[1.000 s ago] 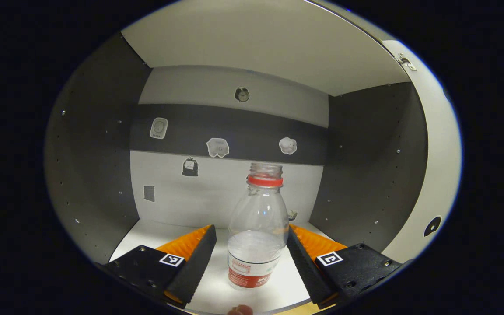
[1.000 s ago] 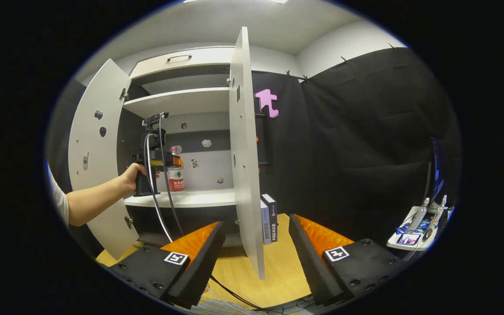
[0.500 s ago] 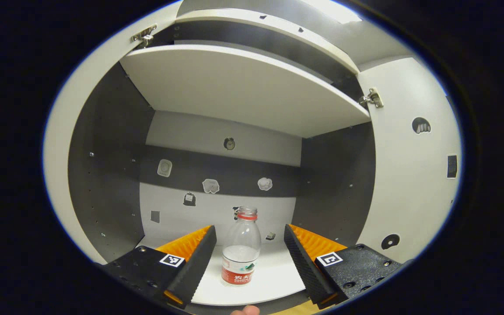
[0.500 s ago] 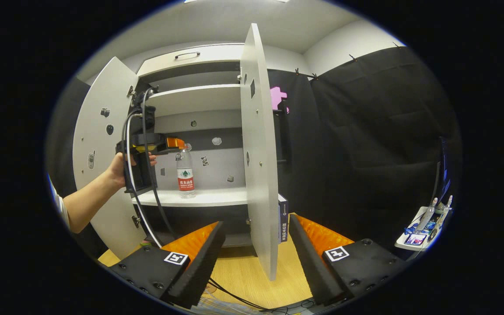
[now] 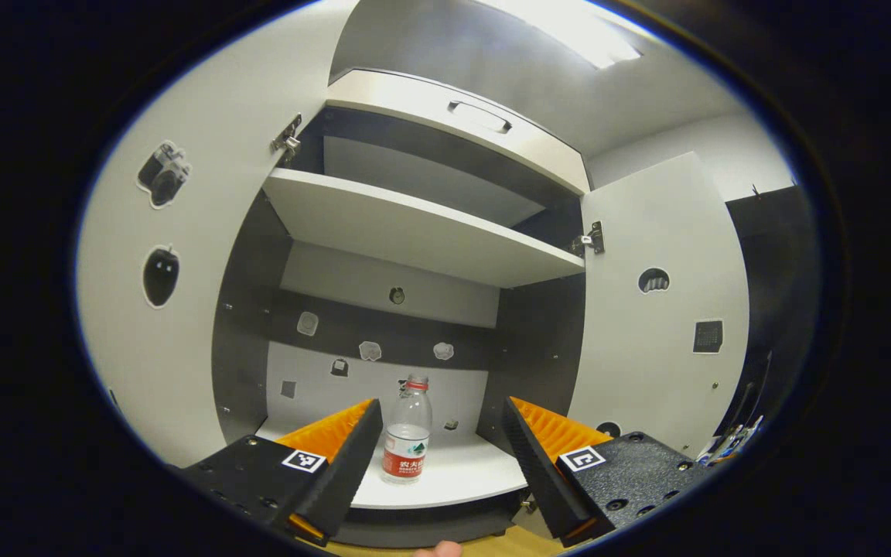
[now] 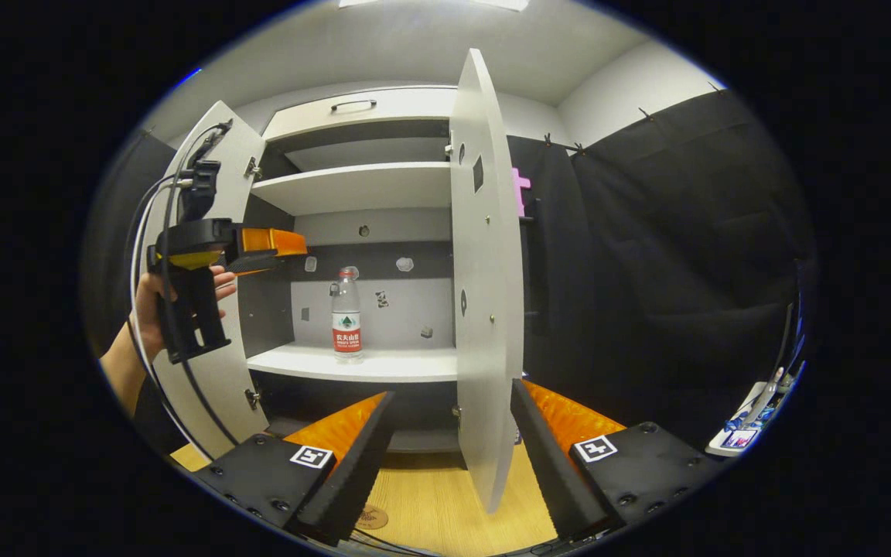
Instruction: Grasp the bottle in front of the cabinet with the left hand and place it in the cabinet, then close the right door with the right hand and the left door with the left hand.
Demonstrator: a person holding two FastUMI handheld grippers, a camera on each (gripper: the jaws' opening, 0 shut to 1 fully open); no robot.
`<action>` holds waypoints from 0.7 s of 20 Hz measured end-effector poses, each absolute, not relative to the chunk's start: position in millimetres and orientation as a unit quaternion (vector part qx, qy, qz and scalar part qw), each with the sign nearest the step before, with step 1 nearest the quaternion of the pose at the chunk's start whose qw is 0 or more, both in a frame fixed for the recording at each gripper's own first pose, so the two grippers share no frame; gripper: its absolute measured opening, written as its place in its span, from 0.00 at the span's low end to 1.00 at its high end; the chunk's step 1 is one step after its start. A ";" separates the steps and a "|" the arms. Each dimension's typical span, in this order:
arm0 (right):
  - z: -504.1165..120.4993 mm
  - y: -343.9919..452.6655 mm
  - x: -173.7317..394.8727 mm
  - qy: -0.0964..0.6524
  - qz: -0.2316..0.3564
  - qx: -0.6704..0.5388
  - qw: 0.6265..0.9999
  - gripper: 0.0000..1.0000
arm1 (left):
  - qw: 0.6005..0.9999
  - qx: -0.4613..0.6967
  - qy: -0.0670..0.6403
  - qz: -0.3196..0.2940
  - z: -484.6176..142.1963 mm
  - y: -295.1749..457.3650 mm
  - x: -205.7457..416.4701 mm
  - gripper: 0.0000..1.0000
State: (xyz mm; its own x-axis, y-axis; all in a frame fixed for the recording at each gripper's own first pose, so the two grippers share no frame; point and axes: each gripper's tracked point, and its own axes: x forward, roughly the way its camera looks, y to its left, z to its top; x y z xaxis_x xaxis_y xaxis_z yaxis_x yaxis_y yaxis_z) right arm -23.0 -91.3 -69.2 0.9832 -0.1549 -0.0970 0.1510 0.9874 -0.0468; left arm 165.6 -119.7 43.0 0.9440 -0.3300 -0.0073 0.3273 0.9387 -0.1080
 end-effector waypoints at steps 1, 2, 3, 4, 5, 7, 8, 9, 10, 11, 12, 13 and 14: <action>-66.8 -89.4 -19.7 0.046 -0.072 -0.022 0.996 0.97 | 0.986 -0.054 0.011 -0.158 43.0 -110.6 155.6 0.95; -65.0 -88.3 -17.1 0.043 -0.068 -0.023 0.997 0.97 | 0.988 -0.054 0.008 -0.146 41.5 -99.9 146.9 0.94; -64.0 -85.4 -14.1 0.040 -0.063 -0.023 0.997 0.97 | 0.989 -0.052 0.008 -0.135 40.4 -89.7 137.4 0.94; -62.8 -80.7 -11.4 0.038 -0.058 -0.024 0.997 0.97 | 0.991 -0.051 0.009 -0.122 37.1 -78.8 127.4 0.92; -63.1 -76.6 -8.5 0.038 -0.053 -0.024 0.998 0.97 | 0.992 -0.050 0.012 -0.112 33.2 -68.5 116.2 0.94; -65.5 -68.8 -2.9 0.042 -0.041 -0.024 0.998 0.97 | 0.994 -0.049 0.020 -0.100 25.8 -51.3 93.6 0.94; -66.5 -65.1 0.0 0.045 -0.034 -0.023 0.998 0.97 | 0.994 -0.046 0.023 -0.094 21.6 -43.3 83.4 0.95; -67.5 -60.1 2.2 0.047 -0.027 -0.022 0.998 0.97 | 0.995 -0.042 0.021 -0.083 18.1 -32.5 73.1 0.95; -67.5 -56.3 3.2 0.047 -0.021 -0.021 0.998 0.97 | 0.997 -0.038 0.015 -0.071 17.5 -22.7 64.7 0.94; -68.0 -51.8 4.5 0.048 -0.015 -0.022 0.999 0.97 | 0.998 -0.033 0.007 -0.061 17.3 -14.2 55.5 0.94; -67.8 -48.3 5.1 0.048 -0.011 -0.024 0.998 0.97 | 0.998 -0.027 0.004 -0.050 10.5 -11.9 40.3 0.94; -67.7 -45.1 5.3 0.048 -0.007 -0.026 0.998 0.97 | 0.999 -0.026 0.003 -0.039 9.6 -3.9 31.5 0.95; -67.2 -41.6 5.8 0.047 -0.002 -0.028 0.998 0.97 | 0.999 -0.025 0.001 -0.029 10.7 3.7 23.1 0.95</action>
